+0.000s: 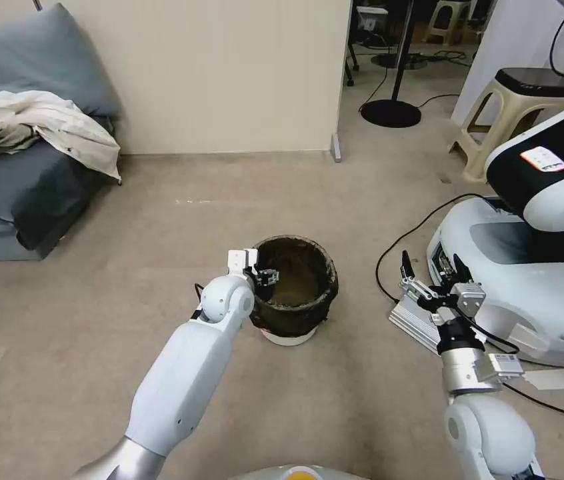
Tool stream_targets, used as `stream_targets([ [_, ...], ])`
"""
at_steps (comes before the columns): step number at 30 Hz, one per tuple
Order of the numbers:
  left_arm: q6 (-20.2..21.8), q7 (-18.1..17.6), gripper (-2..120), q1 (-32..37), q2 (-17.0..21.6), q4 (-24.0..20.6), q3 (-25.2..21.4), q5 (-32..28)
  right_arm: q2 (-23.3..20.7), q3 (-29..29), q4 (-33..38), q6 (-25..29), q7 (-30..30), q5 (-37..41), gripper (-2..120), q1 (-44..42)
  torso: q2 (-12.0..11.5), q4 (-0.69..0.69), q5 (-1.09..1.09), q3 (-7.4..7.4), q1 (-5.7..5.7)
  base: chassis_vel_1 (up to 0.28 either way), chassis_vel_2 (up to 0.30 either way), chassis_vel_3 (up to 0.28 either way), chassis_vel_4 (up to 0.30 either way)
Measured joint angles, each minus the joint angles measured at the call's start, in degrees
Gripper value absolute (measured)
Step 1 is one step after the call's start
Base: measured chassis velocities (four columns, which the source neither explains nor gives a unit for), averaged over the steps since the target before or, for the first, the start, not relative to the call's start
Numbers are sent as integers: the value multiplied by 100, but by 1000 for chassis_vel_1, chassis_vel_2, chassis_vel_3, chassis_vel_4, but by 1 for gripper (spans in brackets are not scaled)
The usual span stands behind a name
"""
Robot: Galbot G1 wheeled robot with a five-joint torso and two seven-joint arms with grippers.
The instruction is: Pick up the trash can from the floor.
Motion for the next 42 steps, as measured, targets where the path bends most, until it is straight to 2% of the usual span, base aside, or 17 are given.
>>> stream_targets([
  [1,-1,-6,58,-1,0,7,-8,1,1,0,-5,2,0,-1,100,2,0,0,0,0,0,0,0,0,0],
  [3,-2,-9,55,-1,3,10,-16,1,1,0,-8,5,0,-1,100,5,0,0,0,0,0,0,0,0,0],
  [11,-2,-64,22,37,8,1,-151,1,9,-6,-18,40,1,-6,100,0,0,-1,-2,0,0,0,0,0,0],
  [13,-2,-70,21,40,8,-1,-165,1,9,-6,-19,43,0,-6,100,-2,0,-2,-2,0,1,0,0,0,0],
  [16,-1,-87,6,58,9,-27,-226,-50,8,-9,-21,61,0,-9,100,-14,0,-3,-3,0,0,0,0,0,0],
  [30,7,-145,3,102,49,-230,-473,-240,21,-26,-17,68,-1,-16,100,-20,0,-2,-2,1,0,0,0,0,0],
  [42,8,-236,2,475,258,-1262,-1000,-936,-16,-28,12,65,-4,-19,100,-33,0,-2,-2,0,1,0,0,0,0],
])
